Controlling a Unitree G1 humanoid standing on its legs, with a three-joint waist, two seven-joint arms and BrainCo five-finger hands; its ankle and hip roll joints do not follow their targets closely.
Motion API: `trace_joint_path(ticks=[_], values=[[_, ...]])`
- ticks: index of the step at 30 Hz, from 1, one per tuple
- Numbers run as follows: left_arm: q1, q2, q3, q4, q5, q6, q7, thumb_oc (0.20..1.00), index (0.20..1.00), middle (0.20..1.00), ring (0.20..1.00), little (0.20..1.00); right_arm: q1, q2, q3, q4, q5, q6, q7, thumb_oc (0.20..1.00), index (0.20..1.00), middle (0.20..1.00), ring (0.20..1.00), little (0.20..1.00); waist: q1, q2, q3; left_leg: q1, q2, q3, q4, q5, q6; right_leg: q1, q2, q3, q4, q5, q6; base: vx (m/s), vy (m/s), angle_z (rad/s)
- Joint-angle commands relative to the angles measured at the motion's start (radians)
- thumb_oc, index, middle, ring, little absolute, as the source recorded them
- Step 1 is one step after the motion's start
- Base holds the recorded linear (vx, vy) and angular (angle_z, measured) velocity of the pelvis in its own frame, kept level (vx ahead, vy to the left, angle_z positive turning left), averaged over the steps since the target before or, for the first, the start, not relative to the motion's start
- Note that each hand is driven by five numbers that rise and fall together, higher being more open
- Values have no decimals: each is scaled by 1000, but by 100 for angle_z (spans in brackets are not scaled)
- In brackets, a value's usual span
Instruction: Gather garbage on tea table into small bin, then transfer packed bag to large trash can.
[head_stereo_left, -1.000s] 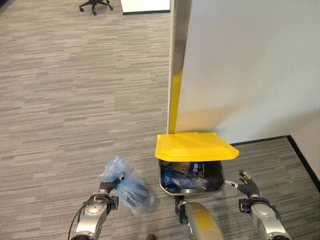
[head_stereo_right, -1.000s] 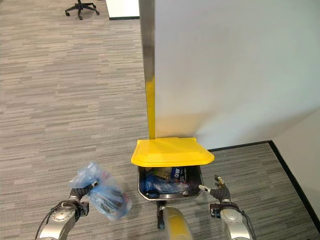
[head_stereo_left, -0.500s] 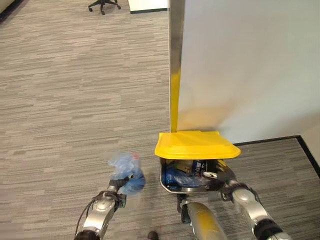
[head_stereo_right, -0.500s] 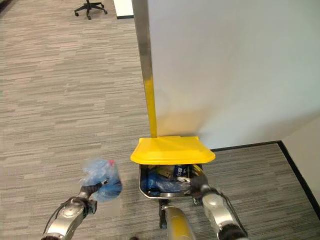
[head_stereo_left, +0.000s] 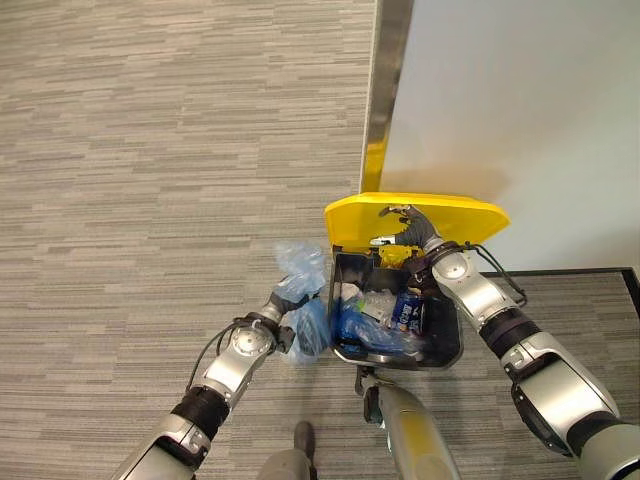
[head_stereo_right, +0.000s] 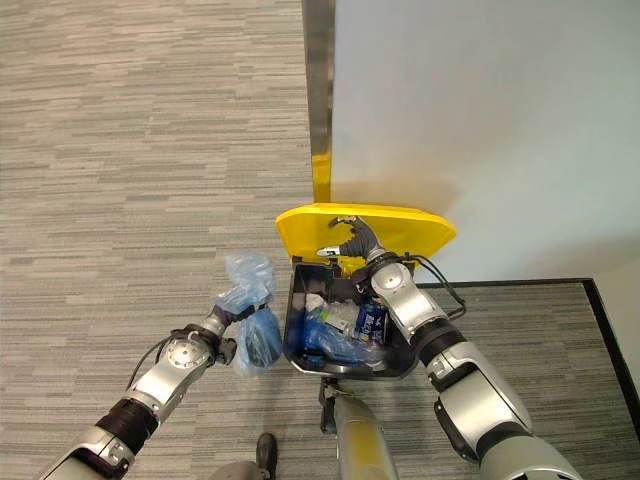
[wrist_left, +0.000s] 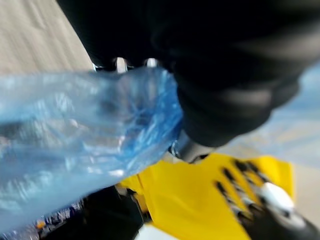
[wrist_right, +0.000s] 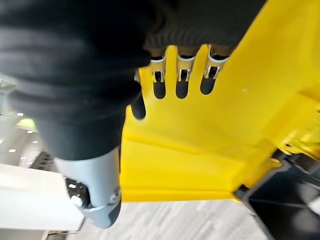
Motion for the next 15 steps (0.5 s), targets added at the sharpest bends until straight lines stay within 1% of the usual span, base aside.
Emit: trace_joint_path(ticks=[1, 3, 4, 5, 8, 9, 10, 11, 12, 15], values=[[-55, 45, -5, -109, -9, -91, -12, 200, 200, 200, 200, 200, -81, 34, -41, 4, 56, -66, -44, 1000, 1000, 1000, 1000, 1000, 15, -54, -3, 90, -104, 29, 81, -187, 54, 5, -73, 79, -188, 240, 107, -32, -9, -19], [-99, 33, -29, -117, -17, -94, -10, 200, 200, 200, 200, 200, -100, 23, -33, 20, 62, -64, -43, 1000, 1000, 1000, 1000, 1000, 9, -56, 3, 88, -104, 37, 84, -188, 53, 1, -73, 81, -186, 241, 108, -37, -8, -21], [-151, 21, -61, -143, -21, -102, -11, 200, 200, 200, 200, 200, -119, 9, -30, 28, 74, -66, -46, 1000, 1000, 1000, 1000, 1000, -2, -56, 12, 85, -107, 42, 85, -189, 54, -6, -72, 85, -183, 242, 110, -31, -4, -18], [-152, 21, -62, -142, -22, -102, -11, 200, 200, 200, 200, 200, -119, 8, -30, 28, 74, -66, -46, 1000, 1000, 1000, 1000, 1000, -1, -56, 13, 85, -106, 43, 86, -189, 54, -6, -72, 85, -183, 242, 110, -29, 2, -17], [-209, 19, -92, -134, -2, -103, -3, 200, 200, 200, 200, 200, -147, -7, -24, 44, 89, -70, -48, 1000, 1000, 1000, 1000, 1000, -18, -54, 21, 77, -108, 51, 90, -192, 54, -21, -71, 91, -178, 246, 111, -22, -3, -11], [-228, 17, -100, -112, 7, -99, 4, 200, 200, 200, 200, 200, -162, -15, -18, 48, 89, -69, -49, 1000, 1000, 1000, 1000, 1000, -23, -53, 25, 72, -108, 55, 91, -192, 54, -29, -70, 92, -176, 246, 111, -47, -1, -11], [-258, 15, -109, -31, 50, -87, 25, 200, 200, 200, 200, 200, -190, -28, -7, 56, 83, -64, -49, 1000, 1000, 1000, 1000, 1000, -34, -51, 34, 60, -110, 63, 100, -193, 53, -43, -70, 97, -170, 247, 109, -44, -1, -13], [-274, 14, -116, 14, 73, -79, 34, 200, 200, 200, 200, 200, -204, -36, 3, 59, 79, -62, -48, 1000, 1000, 1000, 1000, 1000, -38, -52, 40, 51, -111, 66, 108, -194, 53, -49, -71, 99, -166, 246, 108, -31, -2, -15], [-276, 13, -116, 16, 73, -80, 35, 200, 200, 200, 200, 200, -205, -37, 3, 60, 80, -62, -48, 1000, 1000, 1000, 1000, 1000, -37, -52, 41, 50, -111, 66, 109, -195, 53, -50, -71, 100, -166, 246, 108, -23, -5, -17], [-339, -1, -138, 160, 139, -58, 65, 200, 200, 200, 200, 200, -274, -59, 32, 82, 68, -55, -56, 1000, 1000, 1000, 1000, 1000, -52, -50, 65, 16, -116, 76, 136, -196, 51, -75, -73, 107, -154, 246, 104, -31, -12, -11]])
